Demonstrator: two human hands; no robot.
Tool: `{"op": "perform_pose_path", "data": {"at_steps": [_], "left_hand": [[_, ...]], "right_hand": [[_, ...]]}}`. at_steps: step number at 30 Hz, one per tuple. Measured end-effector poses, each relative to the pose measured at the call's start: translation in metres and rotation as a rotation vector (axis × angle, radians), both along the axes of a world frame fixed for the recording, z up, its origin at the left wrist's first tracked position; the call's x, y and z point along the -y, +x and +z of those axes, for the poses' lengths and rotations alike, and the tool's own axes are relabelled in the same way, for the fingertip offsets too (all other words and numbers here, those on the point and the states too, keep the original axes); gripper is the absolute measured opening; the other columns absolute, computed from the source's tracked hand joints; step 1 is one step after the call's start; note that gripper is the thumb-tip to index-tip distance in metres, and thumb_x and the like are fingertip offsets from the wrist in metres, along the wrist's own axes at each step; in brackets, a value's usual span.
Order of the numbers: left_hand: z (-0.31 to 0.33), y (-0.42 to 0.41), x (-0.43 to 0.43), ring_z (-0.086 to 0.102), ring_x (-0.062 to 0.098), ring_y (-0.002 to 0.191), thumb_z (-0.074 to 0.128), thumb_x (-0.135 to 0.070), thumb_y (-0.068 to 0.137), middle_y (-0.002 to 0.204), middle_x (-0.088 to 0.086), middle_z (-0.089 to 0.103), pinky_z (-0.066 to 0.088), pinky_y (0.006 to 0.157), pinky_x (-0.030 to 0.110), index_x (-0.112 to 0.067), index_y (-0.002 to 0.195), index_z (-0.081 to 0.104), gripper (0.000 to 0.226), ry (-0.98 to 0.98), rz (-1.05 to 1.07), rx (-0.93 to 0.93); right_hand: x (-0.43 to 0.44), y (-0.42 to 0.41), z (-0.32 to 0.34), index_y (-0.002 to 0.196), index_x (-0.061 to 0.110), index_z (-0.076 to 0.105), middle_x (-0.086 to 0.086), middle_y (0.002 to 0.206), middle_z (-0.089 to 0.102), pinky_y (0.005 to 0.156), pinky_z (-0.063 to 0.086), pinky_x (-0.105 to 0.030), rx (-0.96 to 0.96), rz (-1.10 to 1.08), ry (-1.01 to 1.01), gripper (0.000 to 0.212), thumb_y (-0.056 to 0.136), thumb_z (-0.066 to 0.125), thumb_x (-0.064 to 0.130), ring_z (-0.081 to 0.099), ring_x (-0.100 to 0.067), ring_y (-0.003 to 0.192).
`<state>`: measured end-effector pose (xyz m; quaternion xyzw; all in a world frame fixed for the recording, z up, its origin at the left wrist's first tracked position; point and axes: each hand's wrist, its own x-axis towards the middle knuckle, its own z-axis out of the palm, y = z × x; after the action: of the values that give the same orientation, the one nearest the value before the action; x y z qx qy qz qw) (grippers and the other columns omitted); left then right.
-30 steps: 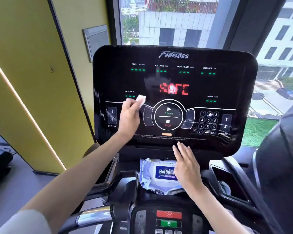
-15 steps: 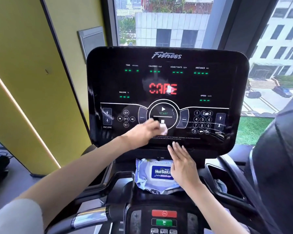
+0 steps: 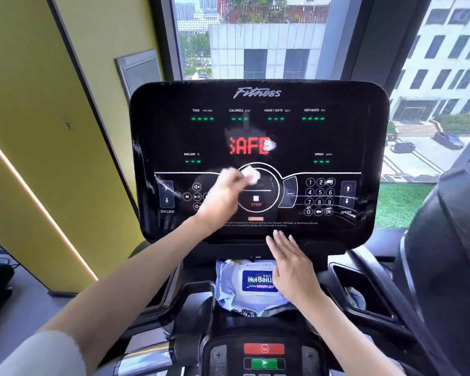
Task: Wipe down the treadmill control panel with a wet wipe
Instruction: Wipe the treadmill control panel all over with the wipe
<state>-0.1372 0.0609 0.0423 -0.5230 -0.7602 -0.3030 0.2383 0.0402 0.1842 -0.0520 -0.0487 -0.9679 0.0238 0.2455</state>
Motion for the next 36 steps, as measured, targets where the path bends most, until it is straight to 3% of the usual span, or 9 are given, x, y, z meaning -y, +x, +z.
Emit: {"op": "perform_pose_path", "data": {"at_steps": [3, 6, 8, 13, 18, 24, 28, 33, 36], "left_hand": [[0.016, 0.004, -0.012, 0.045, 0.025, 0.088, 0.05, 0.021, 0.072, 0.093, 0.017, 0.052, 0.04, 0.079, 0.025, -0.008, 0.119, 0.056, 0.056, 0.27, 0.215, 0.154], [-0.004, 0.017, -0.016, 0.041, 0.021, 0.086, 0.05, 0.027, 0.056, 0.092, 0.012, 0.054, 0.046, 0.069, 0.028, -0.012, 0.114, 0.057, 0.071, -0.248, -0.163, -0.149], [-0.001, 0.01, -0.013, 0.038, 0.019, 0.087, 0.051, 0.026, 0.055, 0.095, 0.01, 0.051, 0.046, 0.062, 0.027, -0.005, 0.113, 0.06, 0.066, -0.367, -0.261, -0.238], [0.027, -0.004, -0.024, 0.046, 0.027, 0.084, 0.048, 0.029, 0.066, 0.088, 0.016, 0.055, 0.04, 0.076, 0.029, 0.0, 0.111, 0.064, 0.056, 0.175, 0.126, 0.074], [0.0, 0.013, -0.023, 0.042, 0.02, 0.085, 0.058, 0.021, 0.056, 0.094, 0.008, 0.056, 0.043, 0.072, 0.029, -0.008, 0.112, 0.061, 0.063, -0.495, -0.326, -0.361], [0.027, -0.001, -0.039, 0.043, 0.021, 0.084, 0.051, 0.027, 0.06, 0.096, 0.009, 0.05, 0.043, 0.073, 0.031, -0.004, 0.113, 0.061, 0.062, -0.003, -0.042, -0.021], [0.003, 0.018, -0.034, 0.045, 0.023, 0.091, 0.057, 0.02, 0.059, 0.099, 0.01, 0.056, 0.052, 0.065, 0.038, -0.008, 0.115, 0.06, 0.063, -0.509, -0.346, -0.243], [0.02, 0.005, -0.044, 0.047, 0.025, 0.088, 0.049, 0.027, 0.063, 0.093, 0.016, 0.057, 0.048, 0.074, 0.039, -0.003, 0.114, 0.063, 0.06, -0.002, -0.066, 0.053], [0.002, 0.017, -0.043, 0.053, 0.03, 0.09, 0.053, 0.024, 0.059, 0.098, 0.016, 0.058, 0.053, 0.064, 0.04, -0.004, 0.112, 0.063, 0.061, -0.267, -0.235, -0.123]], "right_hand": [[0.002, 0.0, 0.0, 0.122, -0.002, 0.057, -0.02, 0.126, 0.057, 0.101, 0.038, -0.046, 0.002, -0.001, -0.007, 0.07, 0.054, 0.075, -0.003, 0.055, -0.029, 0.118], [0.001, 0.001, 0.001, 0.122, -0.002, 0.058, -0.021, 0.126, 0.057, 0.1, 0.04, -0.046, 0.0, 0.002, -0.001, 0.069, 0.055, 0.074, -0.002, 0.055, -0.029, 0.117], [0.001, 0.001, 0.002, 0.122, -0.003, 0.057, -0.021, 0.126, 0.057, 0.099, 0.042, -0.046, 0.005, 0.012, -0.002, 0.068, 0.056, 0.073, -0.001, 0.055, -0.029, 0.117], [0.0, 0.001, 0.002, 0.123, -0.004, 0.056, -0.023, 0.128, 0.055, 0.099, 0.042, -0.046, 0.018, 0.019, -0.006, 0.066, 0.058, 0.071, 0.002, 0.054, -0.031, 0.119], [0.0, 0.002, 0.003, 0.124, -0.003, 0.056, -0.022, 0.129, 0.054, 0.101, 0.04, -0.047, 0.025, 0.018, 0.008, 0.066, 0.06, 0.072, 0.004, 0.053, -0.03, 0.12], [0.001, 0.002, 0.003, 0.121, -0.004, 0.057, -0.023, 0.127, 0.056, 0.1, 0.04, -0.048, 0.006, 0.015, 0.002, 0.067, 0.057, 0.072, 0.003, 0.054, -0.031, 0.118], [0.001, 0.003, 0.004, 0.122, -0.004, 0.057, -0.023, 0.127, 0.055, 0.1, 0.04, -0.047, 0.016, 0.014, 0.013, 0.066, 0.058, 0.073, 0.004, 0.054, -0.031, 0.118], [0.002, 0.002, 0.003, 0.124, -0.004, 0.055, -0.023, 0.129, 0.053, 0.1, 0.041, -0.047, 0.032, 0.011, 0.001, 0.067, 0.06, 0.072, 0.005, 0.052, -0.031, 0.12], [0.001, 0.003, 0.004, 0.124, -0.004, 0.055, -0.023, 0.13, 0.053, 0.101, 0.039, -0.047, 0.039, 0.012, 0.007, 0.067, 0.06, 0.072, 0.005, 0.052, -0.031, 0.121]]}}
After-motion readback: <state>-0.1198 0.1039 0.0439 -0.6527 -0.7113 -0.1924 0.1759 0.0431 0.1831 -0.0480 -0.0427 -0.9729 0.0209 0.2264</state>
